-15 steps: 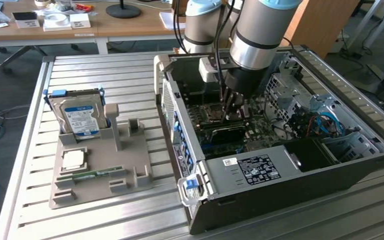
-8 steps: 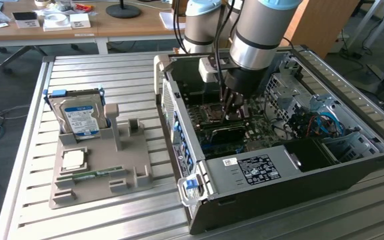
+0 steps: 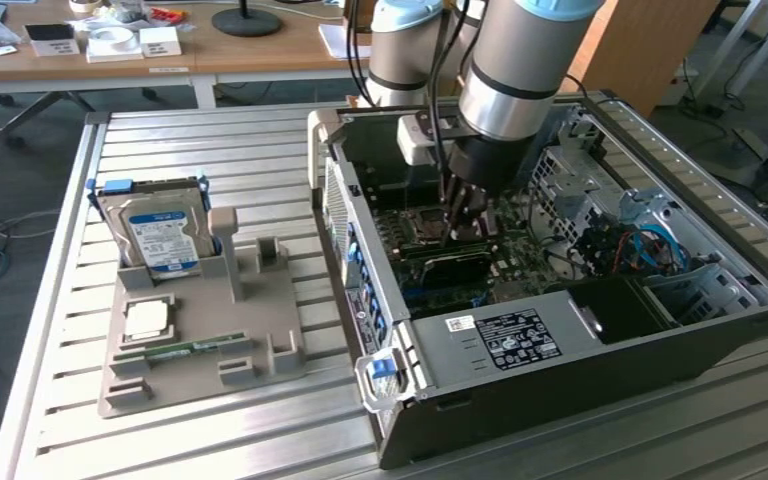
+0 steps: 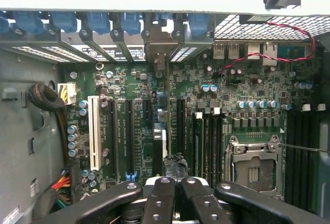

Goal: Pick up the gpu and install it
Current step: 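Press down on the gpu until it lock into place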

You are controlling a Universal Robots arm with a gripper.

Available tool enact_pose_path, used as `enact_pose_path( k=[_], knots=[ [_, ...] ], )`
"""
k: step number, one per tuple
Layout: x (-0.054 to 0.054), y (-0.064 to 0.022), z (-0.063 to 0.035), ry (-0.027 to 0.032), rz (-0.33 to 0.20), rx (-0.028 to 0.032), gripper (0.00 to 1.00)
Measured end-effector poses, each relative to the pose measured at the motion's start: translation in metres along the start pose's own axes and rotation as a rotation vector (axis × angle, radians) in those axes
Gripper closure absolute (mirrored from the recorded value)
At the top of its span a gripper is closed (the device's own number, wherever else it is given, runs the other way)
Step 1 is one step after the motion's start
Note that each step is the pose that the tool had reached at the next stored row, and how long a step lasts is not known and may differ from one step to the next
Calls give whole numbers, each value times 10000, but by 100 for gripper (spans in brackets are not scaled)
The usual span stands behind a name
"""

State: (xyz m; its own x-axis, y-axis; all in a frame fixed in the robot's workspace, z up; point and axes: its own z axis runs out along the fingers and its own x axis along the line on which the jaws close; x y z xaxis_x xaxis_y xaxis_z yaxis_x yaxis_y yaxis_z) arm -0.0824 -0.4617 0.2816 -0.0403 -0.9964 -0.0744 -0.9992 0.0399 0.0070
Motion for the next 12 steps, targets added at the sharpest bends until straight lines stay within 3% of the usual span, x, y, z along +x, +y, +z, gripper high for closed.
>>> enact_pose_path(
  k=[3, 12],
  knots=[
    [2, 1, 10, -33, -2, -3, 89],
    [2, 1, 18, -40, -2, -2, 89]
  ],
)
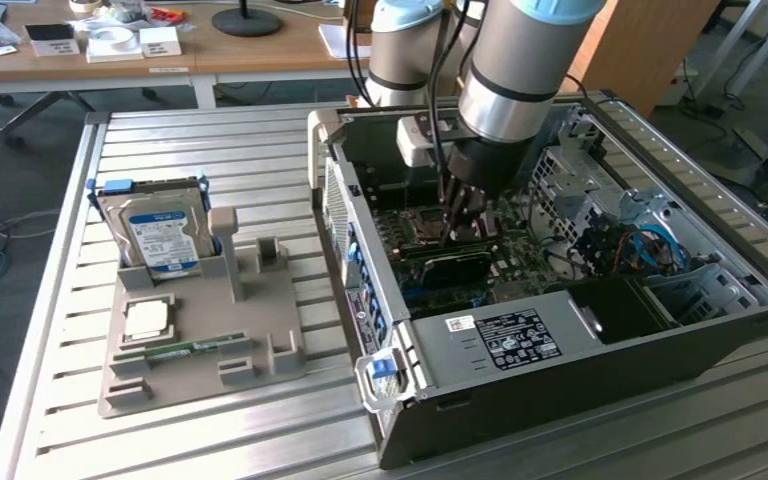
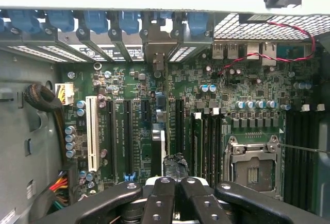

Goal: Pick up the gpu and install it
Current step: 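Press down on the gpu until it lock into place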

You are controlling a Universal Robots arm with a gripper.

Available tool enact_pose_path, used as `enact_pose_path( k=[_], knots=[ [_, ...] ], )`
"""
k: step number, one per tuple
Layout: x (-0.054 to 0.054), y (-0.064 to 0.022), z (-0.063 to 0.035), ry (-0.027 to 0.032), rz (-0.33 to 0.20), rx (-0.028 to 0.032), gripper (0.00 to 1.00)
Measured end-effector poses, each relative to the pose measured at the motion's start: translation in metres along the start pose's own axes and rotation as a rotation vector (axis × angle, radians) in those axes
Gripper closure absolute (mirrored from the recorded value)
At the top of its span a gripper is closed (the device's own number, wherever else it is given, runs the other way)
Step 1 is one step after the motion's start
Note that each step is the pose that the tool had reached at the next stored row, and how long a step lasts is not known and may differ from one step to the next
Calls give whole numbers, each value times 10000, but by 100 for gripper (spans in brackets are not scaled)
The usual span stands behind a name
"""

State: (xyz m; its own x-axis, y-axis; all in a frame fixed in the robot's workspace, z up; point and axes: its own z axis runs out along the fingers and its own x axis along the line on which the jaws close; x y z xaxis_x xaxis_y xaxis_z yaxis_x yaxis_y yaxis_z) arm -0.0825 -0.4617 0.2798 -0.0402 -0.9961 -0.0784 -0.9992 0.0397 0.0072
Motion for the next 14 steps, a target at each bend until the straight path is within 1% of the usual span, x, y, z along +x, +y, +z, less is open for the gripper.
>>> enact_pose_path(
  k=[9, 14],
  knots=[
    [1, 1, 10, 2, 0, 0, 89],
    [2, 16, 19, 2, 0, -1, 89]
  ],
)
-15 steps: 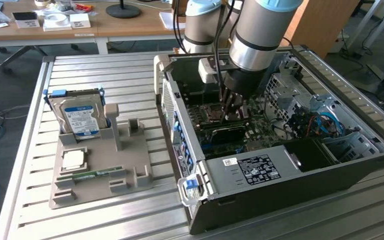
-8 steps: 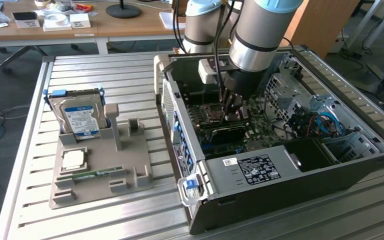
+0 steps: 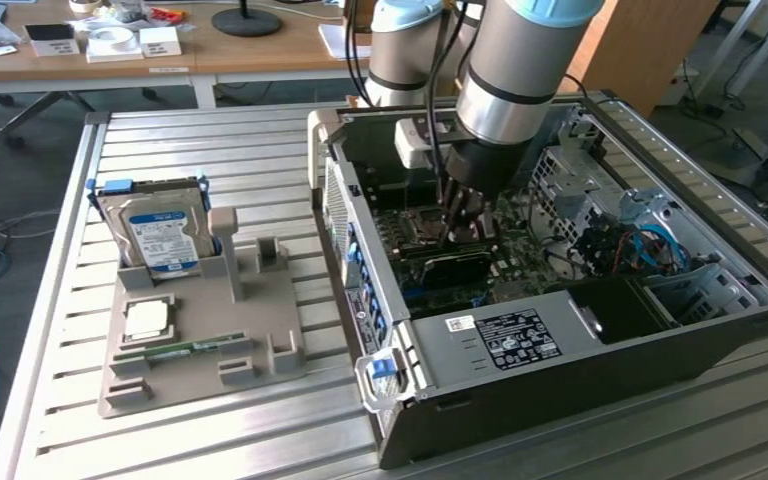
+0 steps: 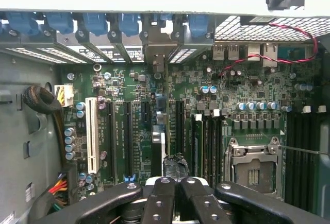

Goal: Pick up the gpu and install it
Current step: 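Press down on the gpu until it lock into place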

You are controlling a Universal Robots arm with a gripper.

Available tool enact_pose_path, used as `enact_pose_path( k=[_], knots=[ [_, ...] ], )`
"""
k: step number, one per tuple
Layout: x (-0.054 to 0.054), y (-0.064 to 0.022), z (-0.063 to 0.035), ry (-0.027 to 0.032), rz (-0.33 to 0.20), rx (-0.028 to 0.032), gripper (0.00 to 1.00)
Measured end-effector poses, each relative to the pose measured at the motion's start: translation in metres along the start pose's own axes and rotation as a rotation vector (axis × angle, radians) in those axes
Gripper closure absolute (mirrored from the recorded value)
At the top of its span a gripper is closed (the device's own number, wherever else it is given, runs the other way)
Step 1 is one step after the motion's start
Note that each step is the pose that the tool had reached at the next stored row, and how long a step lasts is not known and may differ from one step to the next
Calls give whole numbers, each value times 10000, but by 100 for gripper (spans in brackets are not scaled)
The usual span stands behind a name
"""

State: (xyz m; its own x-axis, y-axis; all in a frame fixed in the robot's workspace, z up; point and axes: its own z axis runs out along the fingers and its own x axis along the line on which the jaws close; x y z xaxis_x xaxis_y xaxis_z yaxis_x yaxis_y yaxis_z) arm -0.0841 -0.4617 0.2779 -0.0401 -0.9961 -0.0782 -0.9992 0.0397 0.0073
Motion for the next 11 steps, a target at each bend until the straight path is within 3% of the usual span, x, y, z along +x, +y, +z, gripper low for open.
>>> enact_pose_path(
  k=[11],
  knots=[
    [14, -9, 9, 0, -1, 0, 89]
  ],
)
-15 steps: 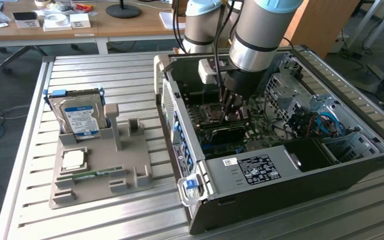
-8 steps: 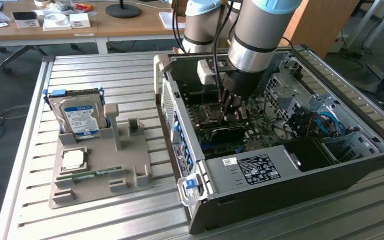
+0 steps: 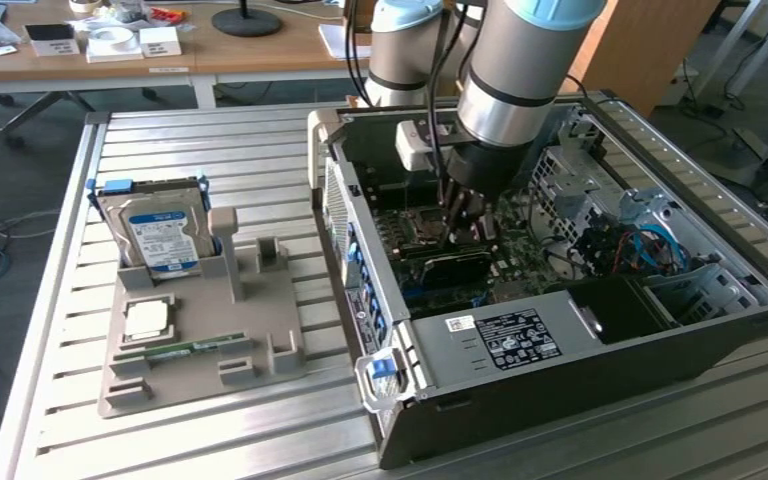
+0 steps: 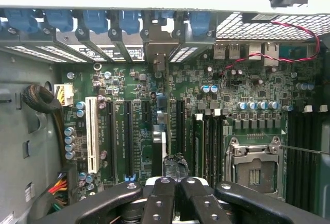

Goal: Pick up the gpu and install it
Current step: 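Press down on the gpu until it lock into place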

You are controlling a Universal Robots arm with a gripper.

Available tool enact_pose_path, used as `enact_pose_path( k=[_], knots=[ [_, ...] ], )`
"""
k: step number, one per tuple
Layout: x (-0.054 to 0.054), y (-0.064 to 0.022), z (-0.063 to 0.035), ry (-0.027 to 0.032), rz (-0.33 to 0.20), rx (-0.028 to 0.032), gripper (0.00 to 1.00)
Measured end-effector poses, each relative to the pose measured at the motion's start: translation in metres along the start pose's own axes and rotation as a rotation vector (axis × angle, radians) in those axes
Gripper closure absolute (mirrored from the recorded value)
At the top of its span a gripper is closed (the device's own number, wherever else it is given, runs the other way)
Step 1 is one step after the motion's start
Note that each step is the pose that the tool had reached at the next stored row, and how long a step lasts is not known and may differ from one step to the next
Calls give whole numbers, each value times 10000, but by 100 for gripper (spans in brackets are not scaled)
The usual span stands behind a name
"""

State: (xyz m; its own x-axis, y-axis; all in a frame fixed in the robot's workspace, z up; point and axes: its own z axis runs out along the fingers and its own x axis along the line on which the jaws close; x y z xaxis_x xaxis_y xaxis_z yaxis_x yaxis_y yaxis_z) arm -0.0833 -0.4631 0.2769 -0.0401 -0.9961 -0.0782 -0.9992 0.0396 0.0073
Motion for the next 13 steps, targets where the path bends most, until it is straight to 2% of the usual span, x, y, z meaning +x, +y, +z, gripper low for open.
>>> enact_pose_path(
  k=[4, 7, 13],
  knots=[
    [16, 0, 2, 0, 3, 0, 89],
    [21, -1, 57, 1, 1, 0, 89],
    [21, 0, 60, 1, 2, 0, 89]
  ],
)
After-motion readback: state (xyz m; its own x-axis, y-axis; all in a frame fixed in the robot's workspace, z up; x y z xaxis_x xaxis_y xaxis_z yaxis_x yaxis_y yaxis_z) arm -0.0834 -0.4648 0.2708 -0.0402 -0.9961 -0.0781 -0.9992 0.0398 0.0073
